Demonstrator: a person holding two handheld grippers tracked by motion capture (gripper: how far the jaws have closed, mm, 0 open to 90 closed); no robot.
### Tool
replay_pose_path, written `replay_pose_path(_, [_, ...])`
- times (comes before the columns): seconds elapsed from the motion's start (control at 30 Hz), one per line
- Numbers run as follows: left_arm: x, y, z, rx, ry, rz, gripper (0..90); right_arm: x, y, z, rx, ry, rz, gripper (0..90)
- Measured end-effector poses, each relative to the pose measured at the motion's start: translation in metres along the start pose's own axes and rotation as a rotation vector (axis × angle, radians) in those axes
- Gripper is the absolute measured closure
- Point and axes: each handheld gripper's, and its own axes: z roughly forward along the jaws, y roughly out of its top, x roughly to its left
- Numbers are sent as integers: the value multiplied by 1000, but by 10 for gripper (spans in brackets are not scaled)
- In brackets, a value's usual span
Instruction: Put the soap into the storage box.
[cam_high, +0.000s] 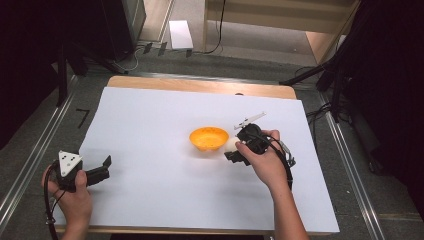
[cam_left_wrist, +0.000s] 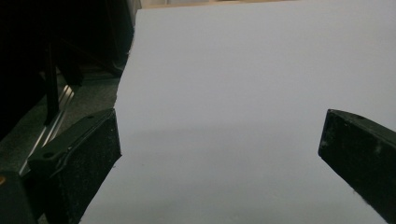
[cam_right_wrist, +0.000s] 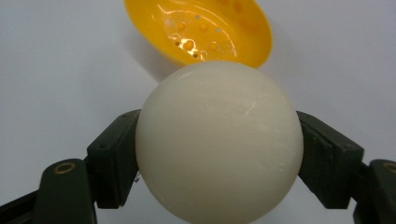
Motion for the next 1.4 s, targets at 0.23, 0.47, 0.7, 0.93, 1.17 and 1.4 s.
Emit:
replay_pose_path(0.23, [0,0,0,1,0,-1,0,0,15,-1,3,9,-15,239])
replay_pose_path(0.47, [0,0,0,2,0,-2,0,1,26,-2,2,9,-28,239])
replay_pose_path(0.7, [0,0,0,2,0,-3,0,1,34,0,-1,19,-31,239])
replay_pose_path(0.93, [0,0,0,2,-1,-3,0,3,42,4,1,29,-34,239])
replay_pose_path(1.17, [1,0,0,-3,-4,-9,0,6,49,11,4,35,-40,239])
replay_pose_path(1.4, [1,0,1,8,-3,-11,0,10,57,18,-7,43,-48,239])
